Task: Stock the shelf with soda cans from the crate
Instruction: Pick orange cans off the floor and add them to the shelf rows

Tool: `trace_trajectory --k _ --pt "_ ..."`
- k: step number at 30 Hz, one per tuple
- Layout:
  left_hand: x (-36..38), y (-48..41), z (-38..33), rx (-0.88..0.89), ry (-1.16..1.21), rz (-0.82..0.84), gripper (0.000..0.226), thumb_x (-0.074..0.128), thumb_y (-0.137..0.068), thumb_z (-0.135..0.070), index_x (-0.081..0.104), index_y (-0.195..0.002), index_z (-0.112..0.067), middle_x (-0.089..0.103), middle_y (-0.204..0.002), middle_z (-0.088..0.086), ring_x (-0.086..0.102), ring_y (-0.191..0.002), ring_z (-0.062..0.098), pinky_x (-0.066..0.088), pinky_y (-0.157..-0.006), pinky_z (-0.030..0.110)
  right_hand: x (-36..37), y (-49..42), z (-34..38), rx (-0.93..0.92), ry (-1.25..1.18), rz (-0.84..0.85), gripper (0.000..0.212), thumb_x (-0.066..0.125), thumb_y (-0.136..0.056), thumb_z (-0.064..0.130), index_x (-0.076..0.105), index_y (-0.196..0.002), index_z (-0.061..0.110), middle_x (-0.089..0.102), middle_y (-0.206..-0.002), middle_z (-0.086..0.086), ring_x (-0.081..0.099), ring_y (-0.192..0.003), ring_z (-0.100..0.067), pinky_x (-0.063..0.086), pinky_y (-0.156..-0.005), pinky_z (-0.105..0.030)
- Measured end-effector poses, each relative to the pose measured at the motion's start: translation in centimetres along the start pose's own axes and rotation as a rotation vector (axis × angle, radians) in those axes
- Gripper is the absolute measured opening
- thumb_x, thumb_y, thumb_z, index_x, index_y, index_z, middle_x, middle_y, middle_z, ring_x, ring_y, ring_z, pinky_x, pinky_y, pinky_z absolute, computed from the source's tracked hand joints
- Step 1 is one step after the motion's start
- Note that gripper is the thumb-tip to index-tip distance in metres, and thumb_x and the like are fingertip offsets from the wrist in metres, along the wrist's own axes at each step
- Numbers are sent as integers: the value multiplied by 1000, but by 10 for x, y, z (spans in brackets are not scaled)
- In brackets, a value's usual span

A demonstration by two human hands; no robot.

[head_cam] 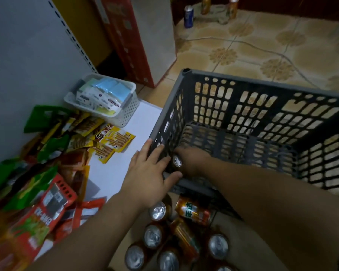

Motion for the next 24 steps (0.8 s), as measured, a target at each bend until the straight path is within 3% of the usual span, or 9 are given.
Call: trace_trajectory --k 2,5,8,9,11,15,18,20,24 --pt "-4 -1 0 -33 43 56 83 14 -78 -75 38 -143 -30 17 -158 -5 -11 -146 19 9 -118 48 -22 27 -2 46 -60 -108 68 66 -80 46 37 -139 29 48 -135 -9 50 -120 -29 42 -93 -34" --pt "-16 2 -5 -149 198 191 75 44 -85 -65 24 -148 -29 15 -159 -5 -6 -146 18 12 -116 53 -65 83 -3 77 -148 -259 71 63 -85 39 30 -147 29 38 -145 -7 44 -127 -28 40 -97 -33" --pt "-49 22 -26 -219 428 194 75 59 -79 -58 34 -143 -28 42 -145 -3 36 -133 23 34 -108 46 -108 145 8 20 -321 -393 70 59 -88 39 24 -149 33 34 -151 -2 43 -130 -26 43 -101 -39" --pt "-63 32 -38 -217 566 171 67 64 -79 -52 41 -137 -27 51 -133 -6 48 -120 18 41 -100 37 -121 164 15 -4 -382 -429 69 58 -88 40 25 -148 35 36 -151 -1 43 -129 -26 44 -101 -42" --pt "-94 57 -62 -206 796 132 58 71 -80 -39 46 -132 -28 54 -116 -12 54 -104 10 45 -91 29 -144 202 34 -52 -488 -491 63 56 -88 40 29 -145 38 40 -147 1 46 -126 -24 46 -99 -46" --pt "-156 111 -92 -145 1067 -69 62 79 -68 -32 45 -119 -42 58 -115 -14 57 -107 10 46 -98 36 -180 271 83 -154 -741 -632 40 59 -88 38 46 -125 41 55 -123 4 56 -105 -14 52 -89 -40" --pt "-208 155 -106 -131 1176 -245 72 81 -72 -15 36 -122 -41 53 -115 -17 56 -98 -2 51 -91 29 -201 318 125 -204 -827 -696 45 63 -85 46 49 -127 35 54 -115 7 57 -101 -14 53 -89 -38" --pt "-240 183 -110 -157 1181 -348 73 81 -71 -14 35 -123 -38 53 -115 -11 56 -96 1 53 -86 29 -212 349 154 -256 -850 -708 50 62 -84 53 53 -127 28 58 -114 5 60 -100 -14 53 -86 -35" --pt "-293 245 -109 -170 1346 -397 62 75 -77 -8 41 -127 -21 58 -116 1 62 -98 16 54 -82 31 -230 407 212 -428 -958 -598 27 54 -92 49 63 -103 25 64 -102 2 61 -96 -16 49 -78 -31"
Point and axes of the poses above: each hand's wrist, its own y-axis away from the middle knuckle, its own x-axis out of the palm, z = x × y, the point moved 3 cm from there along -y, towards the middle knuckle
